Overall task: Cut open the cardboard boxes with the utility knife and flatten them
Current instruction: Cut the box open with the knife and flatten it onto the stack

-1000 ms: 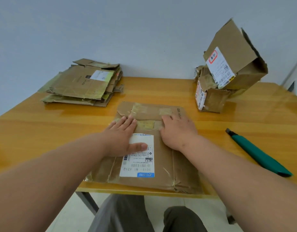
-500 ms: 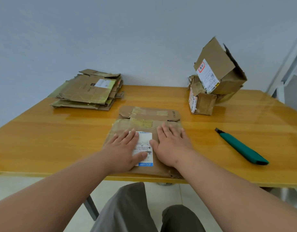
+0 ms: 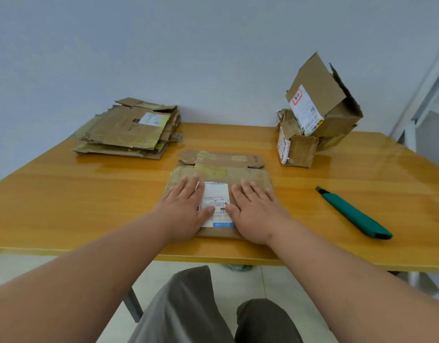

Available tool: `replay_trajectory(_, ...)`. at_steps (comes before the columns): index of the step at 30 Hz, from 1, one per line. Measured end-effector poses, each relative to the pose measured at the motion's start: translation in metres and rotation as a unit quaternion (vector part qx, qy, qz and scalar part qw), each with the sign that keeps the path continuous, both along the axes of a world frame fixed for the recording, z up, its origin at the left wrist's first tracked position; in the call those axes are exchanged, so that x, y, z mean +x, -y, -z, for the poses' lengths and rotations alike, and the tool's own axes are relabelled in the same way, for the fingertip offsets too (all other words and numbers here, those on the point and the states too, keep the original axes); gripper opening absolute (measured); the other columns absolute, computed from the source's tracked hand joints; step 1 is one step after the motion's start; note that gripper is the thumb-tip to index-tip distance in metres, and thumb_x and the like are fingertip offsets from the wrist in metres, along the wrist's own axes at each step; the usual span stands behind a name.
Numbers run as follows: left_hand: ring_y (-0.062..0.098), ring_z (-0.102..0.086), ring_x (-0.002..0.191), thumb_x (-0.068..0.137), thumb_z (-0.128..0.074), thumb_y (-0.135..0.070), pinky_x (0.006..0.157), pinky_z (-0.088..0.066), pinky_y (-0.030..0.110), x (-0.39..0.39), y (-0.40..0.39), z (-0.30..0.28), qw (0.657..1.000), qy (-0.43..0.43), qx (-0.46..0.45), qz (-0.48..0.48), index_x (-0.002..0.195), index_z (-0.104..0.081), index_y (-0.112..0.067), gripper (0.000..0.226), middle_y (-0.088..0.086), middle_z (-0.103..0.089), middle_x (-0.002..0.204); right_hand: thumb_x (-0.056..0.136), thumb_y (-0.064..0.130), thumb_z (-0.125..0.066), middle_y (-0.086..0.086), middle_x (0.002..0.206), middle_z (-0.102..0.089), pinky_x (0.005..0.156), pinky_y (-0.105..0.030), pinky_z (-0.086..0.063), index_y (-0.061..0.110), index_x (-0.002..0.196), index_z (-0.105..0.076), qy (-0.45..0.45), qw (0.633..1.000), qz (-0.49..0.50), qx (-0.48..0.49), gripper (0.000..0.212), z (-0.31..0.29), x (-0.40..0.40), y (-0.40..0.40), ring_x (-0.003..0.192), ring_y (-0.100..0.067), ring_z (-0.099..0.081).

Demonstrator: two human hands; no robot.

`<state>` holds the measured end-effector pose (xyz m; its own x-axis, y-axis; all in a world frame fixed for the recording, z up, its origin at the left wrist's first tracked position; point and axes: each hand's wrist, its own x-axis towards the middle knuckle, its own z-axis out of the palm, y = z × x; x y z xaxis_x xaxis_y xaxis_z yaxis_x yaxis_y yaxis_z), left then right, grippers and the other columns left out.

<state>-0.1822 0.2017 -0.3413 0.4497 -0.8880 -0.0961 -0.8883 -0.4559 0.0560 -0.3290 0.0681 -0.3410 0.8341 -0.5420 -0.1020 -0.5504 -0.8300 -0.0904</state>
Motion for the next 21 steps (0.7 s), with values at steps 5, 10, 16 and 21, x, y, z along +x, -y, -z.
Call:
replay_trajectory(5,0.017,0.02,0.146,0.094,-0.007,-0.066,0.117,0.009,0.039,0.003,0.004,-0.001,0.998,-0.007,0.055,0.01,0.152,0.015,-0.019,0.079,-0.001,0.021,0.16,0.098,0.061,-0.007,0.004,0.164,0.015,0.12,-0.042,0.008,0.029,0.156,0.006,0.014,1.0,0.008,-0.007,0.068,0.008,0.0,0.0,0.15,-0.015,0.016)
replay_trajectory(10,0.016,0.022,0.145,0.093,-0.007,-0.067,0.116,0.011,0.038,0.001,0.002,-0.002,0.998,-0.01,0.061,0.01,0.151,0.018,-0.019,0.08,-0.001,0.023,0.159,0.098,0.06,-0.009,0.003,0.164,0.016,0.121,-0.043,0.008,0.028,0.156,0.006,0.014,1.0,0.011,0.0,0.068,0.004,-0.002,-0.004,0.15,-0.016,0.018)
replay_trajectory(16,0.015,0.023,0.145,0.094,-0.003,-0.065,0.114,0.014,0.038,-0.001,0.001,0.001,0.999,0.024,0.043,0.006,0.151,0.017,-0.02,0.076,-0.003,0.023,0.159,0.101,0.05,-0.01,0.003,0.166,0.007,0.12,-0.047,0.005,0.025,0.157,-0.009,0.039,0.995,0.0,-0.093,0.061,0.002,-0.004,-0.015,0.151,-0.02,0.004)
replay_trajectory(21,0.012,0.016,0.147,0.097,-0.005,-0.06,0.117,0.007,0.038,-0.009,-0.002,0.004,1.0,0.007,0.023,0.007,0.153,0.011,-0.022,0.07,-0.005,0.017,0.161,0.101,0.052,-0.01,0.005,0.165,0.011,0.12,-0.043,0.006,0.026,0.157,0.001,0.018,1.0,0.011,0.016,0.063,0.007,-0.01,-0.012,0.15,-0.014,0.013)
